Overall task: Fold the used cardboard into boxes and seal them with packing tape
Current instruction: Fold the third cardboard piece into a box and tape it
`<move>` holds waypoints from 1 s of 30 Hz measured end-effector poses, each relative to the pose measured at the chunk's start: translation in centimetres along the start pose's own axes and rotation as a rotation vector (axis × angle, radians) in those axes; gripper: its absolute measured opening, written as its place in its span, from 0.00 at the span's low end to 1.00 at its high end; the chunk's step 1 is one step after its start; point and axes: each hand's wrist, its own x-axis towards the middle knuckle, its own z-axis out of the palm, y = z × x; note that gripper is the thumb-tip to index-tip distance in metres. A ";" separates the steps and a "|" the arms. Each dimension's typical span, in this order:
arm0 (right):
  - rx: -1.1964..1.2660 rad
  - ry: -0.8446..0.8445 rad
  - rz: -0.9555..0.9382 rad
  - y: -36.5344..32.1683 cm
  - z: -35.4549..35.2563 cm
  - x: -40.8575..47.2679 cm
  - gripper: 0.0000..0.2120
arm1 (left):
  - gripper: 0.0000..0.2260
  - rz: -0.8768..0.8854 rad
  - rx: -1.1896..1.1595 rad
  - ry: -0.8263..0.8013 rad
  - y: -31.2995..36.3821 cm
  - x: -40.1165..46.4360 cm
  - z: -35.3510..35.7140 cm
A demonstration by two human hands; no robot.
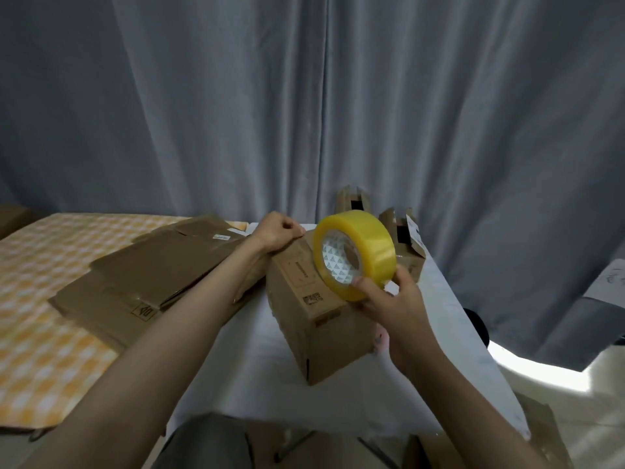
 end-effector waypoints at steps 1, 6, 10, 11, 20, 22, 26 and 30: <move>0.037 -0.007 -0.023 -0.2 -0.2 0.5 0.15 | 0.06 -0.019 -0.008 0.029 -0.1 -0.4 -0.1; 0.102 -0.002 -0.040 -0.9 -1.5 3.9 0.11 | 0.03 -0.155 -0.145 0.193 -0.7 -3.4 -0.4; 0.162 0.018 -0.026 -1.4 -2.6 6.4 0.10 | 0.04 -0.132 -0.246 0.260 -0.6 -6.7 0.6; 0.159 0.007 -0.026 -1.4 -2.9 6.7 0.09 | 0.06 -0.085 -0.194 0.277 -0.5 -7.2 0.9; 0.071 -0.058 -0.064 -0.5 -3.9 7.6 0.13 | 0.35 0.159 0.365 -0.030 0.5 -10.3 2.2; 0.036 -0.057 -0.091 -0.4 -3.9 7.8 0.13 | 0.43 0.146 0.526 -0.064 0.6 -10.6 2.8; -0.034 -0.083 -0.146 -0.3 -4.3 8.3 0.16 | 0.51 0.218 0.675 -0.057 2.0 -10.6 4.4; -0.113 -0.094 -0.172 -0.2 -4.4 8.9 0.20 | 0.55 0.211 0.716 -0.104 2.7 -10.3 5.4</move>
